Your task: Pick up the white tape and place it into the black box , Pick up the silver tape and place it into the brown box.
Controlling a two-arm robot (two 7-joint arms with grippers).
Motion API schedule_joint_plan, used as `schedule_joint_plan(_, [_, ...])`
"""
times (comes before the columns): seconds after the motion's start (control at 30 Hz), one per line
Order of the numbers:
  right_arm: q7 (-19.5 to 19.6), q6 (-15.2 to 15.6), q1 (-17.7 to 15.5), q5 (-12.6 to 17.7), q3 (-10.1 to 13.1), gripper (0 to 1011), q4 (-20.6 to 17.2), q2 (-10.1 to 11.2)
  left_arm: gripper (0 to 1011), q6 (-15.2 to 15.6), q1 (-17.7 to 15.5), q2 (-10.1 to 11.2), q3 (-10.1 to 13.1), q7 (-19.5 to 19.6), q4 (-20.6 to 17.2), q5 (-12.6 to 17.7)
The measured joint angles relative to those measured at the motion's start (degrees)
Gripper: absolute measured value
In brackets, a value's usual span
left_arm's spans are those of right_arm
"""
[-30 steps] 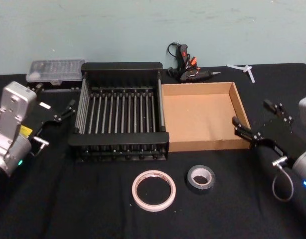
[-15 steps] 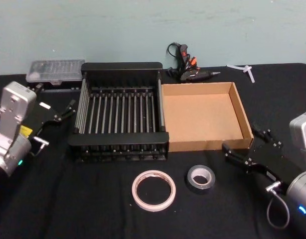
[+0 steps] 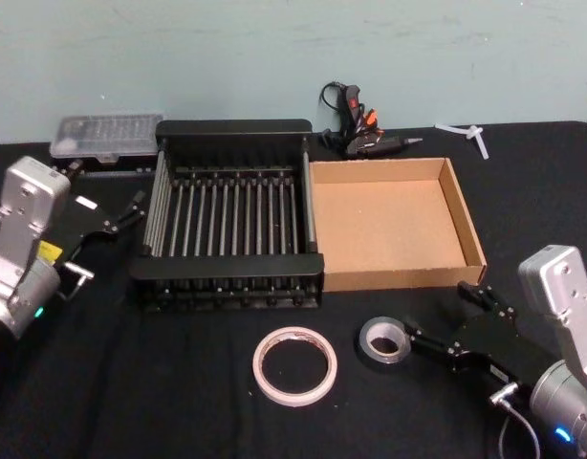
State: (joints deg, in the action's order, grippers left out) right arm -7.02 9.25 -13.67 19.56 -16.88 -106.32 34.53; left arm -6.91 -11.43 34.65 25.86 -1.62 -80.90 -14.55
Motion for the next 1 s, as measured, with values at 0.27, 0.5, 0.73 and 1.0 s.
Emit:
schedule_joint_plan(0.27, [-1.0,3.48,1.13,-1.39,-0.73,1002,0.46,-0.92,1001,0.0,0.0,0.0,0.0,0.0,0.0,0.0])
schedule_joint_plan(0.5, [-1.98,4.92,2.34,-2.58,-1.14,1002,1.45,-2.17,1001,0.0,0.0,0.0,0.0,0.0,0.0,0.0])
schedule_joint_plan(0.73, [-2.91,5.92,3.59,-3.89,-1.48,1003,2.76,-3.5,1001,0.0,0.0,0.0,0.0,0.0,0.0,0.0])
schedule_joint_plan(1.0, [-3.69,6.37,4.5,-5.04,-1.51,1002,4.04,-4.84,1001,0.0,0.0,0.0,0.0,0.0,0.0,0.0])
